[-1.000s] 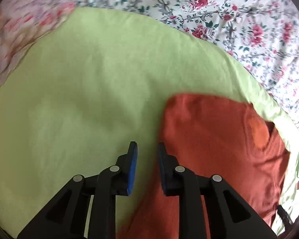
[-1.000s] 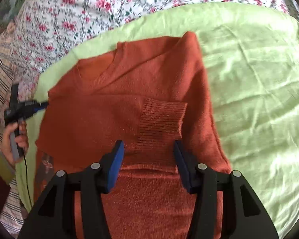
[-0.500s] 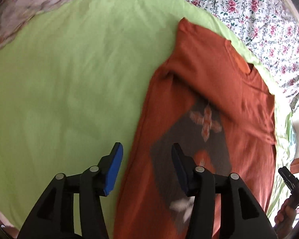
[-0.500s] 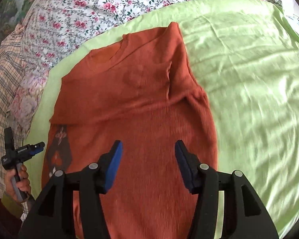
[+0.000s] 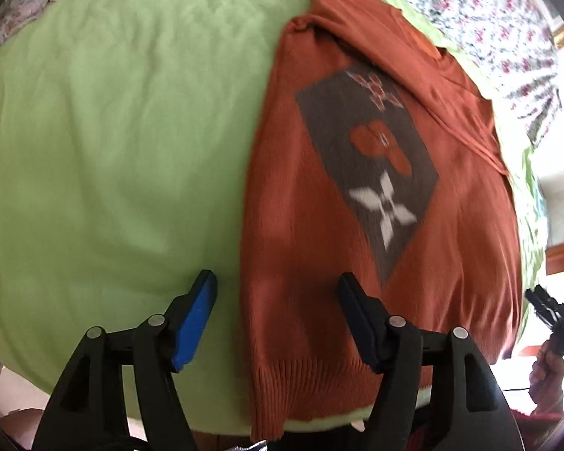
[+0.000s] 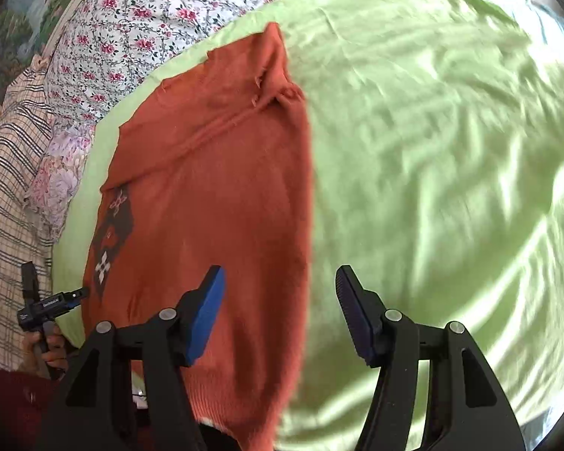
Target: Fold small clothes
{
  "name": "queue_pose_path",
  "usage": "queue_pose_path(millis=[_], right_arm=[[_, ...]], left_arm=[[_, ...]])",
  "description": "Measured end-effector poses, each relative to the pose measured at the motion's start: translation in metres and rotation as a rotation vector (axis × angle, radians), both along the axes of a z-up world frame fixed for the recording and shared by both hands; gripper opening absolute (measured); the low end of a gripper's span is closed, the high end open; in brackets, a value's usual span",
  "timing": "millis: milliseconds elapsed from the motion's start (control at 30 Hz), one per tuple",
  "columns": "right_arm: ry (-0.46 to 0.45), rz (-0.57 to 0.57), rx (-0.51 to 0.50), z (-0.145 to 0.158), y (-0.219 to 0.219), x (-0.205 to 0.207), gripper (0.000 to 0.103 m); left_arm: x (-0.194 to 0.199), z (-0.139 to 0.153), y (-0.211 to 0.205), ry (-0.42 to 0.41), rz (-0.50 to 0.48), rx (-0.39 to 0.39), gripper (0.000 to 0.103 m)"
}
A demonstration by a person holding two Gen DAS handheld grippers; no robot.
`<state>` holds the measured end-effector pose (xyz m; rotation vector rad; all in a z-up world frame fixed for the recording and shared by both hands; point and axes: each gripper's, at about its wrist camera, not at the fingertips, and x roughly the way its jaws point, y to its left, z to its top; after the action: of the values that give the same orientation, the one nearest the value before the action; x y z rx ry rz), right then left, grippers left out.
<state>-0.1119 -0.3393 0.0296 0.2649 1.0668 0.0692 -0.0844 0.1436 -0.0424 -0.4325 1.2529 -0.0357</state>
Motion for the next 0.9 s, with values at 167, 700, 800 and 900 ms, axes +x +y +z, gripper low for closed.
queue_pose_path(millis=[167, 700, 800, 900], right_arm=[[0.112, 0.081, 0.161, -0.031, -0.003, -0.026, 0.062], [0.12, 0.135, 0.363, -0.06, 0.01, -0.025, 0.013], [0.128, 0.136, 0.343, -0.058, 0.01, -0.027, 0.008], [0.11, 0.134, 0.34, -0.049, 0.013, -0.027, 0.008]], left_arm=[[-0.016, -0.003, 0.002, -0.01, -0.032, -0.058, 0.064], [-0.018, -0.017, 0.001, 0.003, -0.076, -0.267, 0.004], [-0.017, -0.01, -0.006, -0.016, -0.105, -0.218, 0.005], [-0.015, 0.006, -0.008, -0.059, -0.115, -0.216, 0.004]])
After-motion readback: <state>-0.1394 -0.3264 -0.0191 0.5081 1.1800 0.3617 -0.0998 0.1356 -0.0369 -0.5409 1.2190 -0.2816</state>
